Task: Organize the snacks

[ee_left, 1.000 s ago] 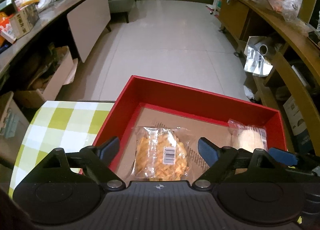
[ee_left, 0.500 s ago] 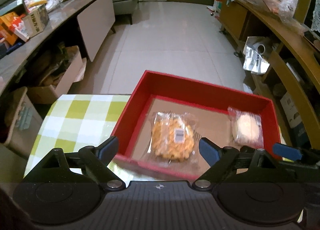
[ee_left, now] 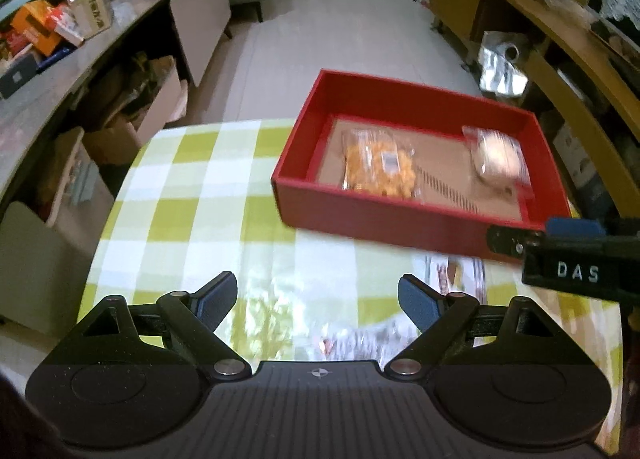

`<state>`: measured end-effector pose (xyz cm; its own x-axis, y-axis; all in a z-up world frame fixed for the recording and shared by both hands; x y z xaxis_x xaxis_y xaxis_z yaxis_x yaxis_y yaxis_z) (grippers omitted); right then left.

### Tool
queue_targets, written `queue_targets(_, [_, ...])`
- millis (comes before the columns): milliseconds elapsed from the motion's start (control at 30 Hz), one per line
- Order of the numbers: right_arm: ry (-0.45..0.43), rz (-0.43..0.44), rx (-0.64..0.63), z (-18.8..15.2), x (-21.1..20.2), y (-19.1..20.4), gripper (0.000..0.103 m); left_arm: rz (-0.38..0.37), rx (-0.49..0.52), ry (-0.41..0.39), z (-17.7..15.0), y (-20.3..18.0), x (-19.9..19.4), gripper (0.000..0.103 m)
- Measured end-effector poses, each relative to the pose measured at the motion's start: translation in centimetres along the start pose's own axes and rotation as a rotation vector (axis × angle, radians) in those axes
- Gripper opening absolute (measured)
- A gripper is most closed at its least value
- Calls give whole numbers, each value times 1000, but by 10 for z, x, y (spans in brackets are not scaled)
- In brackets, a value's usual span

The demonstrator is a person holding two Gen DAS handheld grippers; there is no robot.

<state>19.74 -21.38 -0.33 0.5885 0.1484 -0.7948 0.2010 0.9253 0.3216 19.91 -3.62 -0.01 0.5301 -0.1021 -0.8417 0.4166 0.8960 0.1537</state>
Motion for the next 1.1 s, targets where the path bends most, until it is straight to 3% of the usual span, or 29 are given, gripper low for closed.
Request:
queue_targets(400, [106, 39, -99, -55, -5, 30, 76, 3, 7, 44, -57, 17, -28, 94])
queue_targets(667, [121, 80, -134, -67, -13, 47, 76, 40, -6, 159, -103, 36, -19, 96])
queue_targets(900, [152, 94, -181, -77, -11, 58, 76, 66, 78, 233, -120, 29, 2, 96])
queue_targets(1100, [174, 98, -193, -80, -9, 59, 76, 17, 132, 251, -126, 16, 10, 93])
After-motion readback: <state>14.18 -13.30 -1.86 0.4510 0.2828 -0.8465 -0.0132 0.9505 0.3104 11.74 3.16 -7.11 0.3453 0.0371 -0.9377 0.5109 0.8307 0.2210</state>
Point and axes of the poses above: each gripper's, at about its wrist camera, not at the fingertips, and x roughly the way its jaws point, y to its left, z to its top, the point moved 1 cm from there along x, roughly the way its jaws point, and after that the axes turned 13 degrees about x, right-handed, at the moved point
